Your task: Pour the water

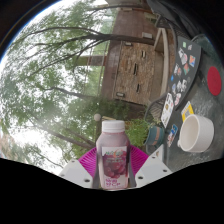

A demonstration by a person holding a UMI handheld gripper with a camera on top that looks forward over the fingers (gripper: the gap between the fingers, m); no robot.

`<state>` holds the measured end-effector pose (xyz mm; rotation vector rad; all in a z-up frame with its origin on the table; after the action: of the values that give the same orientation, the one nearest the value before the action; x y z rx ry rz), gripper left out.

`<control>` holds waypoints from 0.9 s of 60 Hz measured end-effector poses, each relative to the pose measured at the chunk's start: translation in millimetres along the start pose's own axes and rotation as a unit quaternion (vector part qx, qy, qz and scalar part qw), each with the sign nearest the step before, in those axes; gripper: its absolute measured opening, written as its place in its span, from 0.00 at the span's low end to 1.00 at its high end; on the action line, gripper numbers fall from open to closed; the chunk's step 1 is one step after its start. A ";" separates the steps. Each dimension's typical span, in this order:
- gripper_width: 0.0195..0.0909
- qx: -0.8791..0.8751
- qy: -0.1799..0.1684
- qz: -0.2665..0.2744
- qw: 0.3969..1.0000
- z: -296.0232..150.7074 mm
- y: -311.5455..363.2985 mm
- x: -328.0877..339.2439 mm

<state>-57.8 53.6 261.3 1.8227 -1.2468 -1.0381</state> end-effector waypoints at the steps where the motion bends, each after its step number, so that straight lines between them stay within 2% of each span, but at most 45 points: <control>1: 0.33 0.050 -0.006 -0.001 0.999 -9.0 10.5 6.6; 6: 0.37 0.268 -0.054 0.004 0.962 -66.2 28.3 23.4; 9: 0.43 0.375 -0.069 0.014 0.924 -97.2 28.1 34.0; 11: 0.42 0.435 -0.071 0.020 0.898 -116.5 19.6 50.1; 14: 0.42 0.495 -0.067 0.066 0.864 -142.0 -5.8 51.9; 19: 0.40 0.559 -0.049 0.178 0.809 -181.0 -87.0 69.1; 23: 0.37 0.592 -0.034 0.229 0.772 -195.9 -148.8 80.5; 28: 0.37 0.588 0.011 0.257 0.767 -190.0 -213.7 89.0; 36: 0.37 0.560 0.040 0.256 0.787 -175.2 -272.9 90.9; 44: 0.37 0.578 0.074 0.269 0.767 -172.6 -309.3 95.5; 46: 0.37 0.587 0.065 0.262 0.763 -165.5 -301.8 95.8; 54: 0.37 0.616 0.066 0.263 0.740 -163.0 -300.3 95.5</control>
<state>228.1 70.4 51.8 2.0338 -2.4612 0.4408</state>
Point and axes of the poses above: the point between the fingertips, and its own axes, seen from behind it with the camera up: y to the left, z down, x backward, against the way the camera looks, the point moved 9 cm from there along x, backward, against the way the camera looks, and after that the axes turned 15 degrees about x, right-handed, at the moved point
